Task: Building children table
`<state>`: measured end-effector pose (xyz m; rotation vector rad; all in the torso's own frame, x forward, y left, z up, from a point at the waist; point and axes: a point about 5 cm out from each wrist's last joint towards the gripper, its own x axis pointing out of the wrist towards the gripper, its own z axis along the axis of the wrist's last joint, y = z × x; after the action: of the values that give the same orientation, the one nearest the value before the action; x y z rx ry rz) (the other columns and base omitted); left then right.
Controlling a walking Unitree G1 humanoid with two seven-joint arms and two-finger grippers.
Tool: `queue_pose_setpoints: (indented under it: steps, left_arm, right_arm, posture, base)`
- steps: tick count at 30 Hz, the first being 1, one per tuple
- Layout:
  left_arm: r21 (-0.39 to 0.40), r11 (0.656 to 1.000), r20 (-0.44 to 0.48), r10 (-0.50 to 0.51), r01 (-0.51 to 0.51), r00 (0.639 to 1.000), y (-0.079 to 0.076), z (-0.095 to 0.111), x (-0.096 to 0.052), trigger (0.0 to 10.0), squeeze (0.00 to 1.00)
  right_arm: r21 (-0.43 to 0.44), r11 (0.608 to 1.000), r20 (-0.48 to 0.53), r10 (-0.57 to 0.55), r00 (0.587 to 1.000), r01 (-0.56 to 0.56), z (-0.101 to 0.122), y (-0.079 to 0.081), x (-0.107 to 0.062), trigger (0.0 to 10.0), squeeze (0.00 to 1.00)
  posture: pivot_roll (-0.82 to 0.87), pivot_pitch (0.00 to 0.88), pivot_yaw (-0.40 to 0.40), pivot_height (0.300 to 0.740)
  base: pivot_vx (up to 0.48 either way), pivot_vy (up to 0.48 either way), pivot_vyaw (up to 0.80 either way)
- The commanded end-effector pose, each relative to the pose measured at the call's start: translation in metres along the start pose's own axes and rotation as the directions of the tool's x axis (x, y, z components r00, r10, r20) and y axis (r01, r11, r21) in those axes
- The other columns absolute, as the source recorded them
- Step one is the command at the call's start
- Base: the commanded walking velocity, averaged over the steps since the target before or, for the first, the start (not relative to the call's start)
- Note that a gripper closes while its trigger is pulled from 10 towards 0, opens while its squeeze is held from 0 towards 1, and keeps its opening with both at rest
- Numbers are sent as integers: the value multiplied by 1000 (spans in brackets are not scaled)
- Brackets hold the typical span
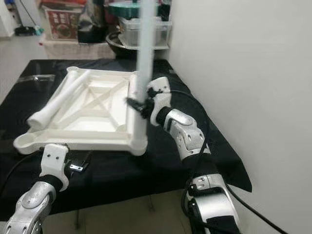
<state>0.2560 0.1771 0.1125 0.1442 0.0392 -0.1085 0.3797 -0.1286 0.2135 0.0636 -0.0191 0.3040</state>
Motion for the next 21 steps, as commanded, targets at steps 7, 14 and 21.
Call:
queue_pose_setpoints:
  steps: [7, 14, 21]
  left_arm:
    - [16, 1000, -7, -10, 10, 1000, -2, -1, 0, 10000, 0]
    - [16, 1000, -5, -19, 19, 1000, -2, -1, 2, 10000, 0]
    - [19, 1000, 1, -10, 10, 1000, 0, 0, 5, 10000, 0]
  right_arm:
    - [102, 973, -36, -202, 979, 205, -8, 31, -24, 10000, 0]
    - [155, 953, 139, 238, 961, -259, 26, 70, -23, 10000, 439]
    - [23, 763, 170, 633, 755, -646, 45, 65, -37, 10000, 0]
  posture:
    - [119, 0, -85, 740]
    - [112, 0, -83, 740]
    - [120, 0, -93, 740]
  base:
    - [0, 0, 0]
    - [0, 0, 0]
    - [0, 0, 0]
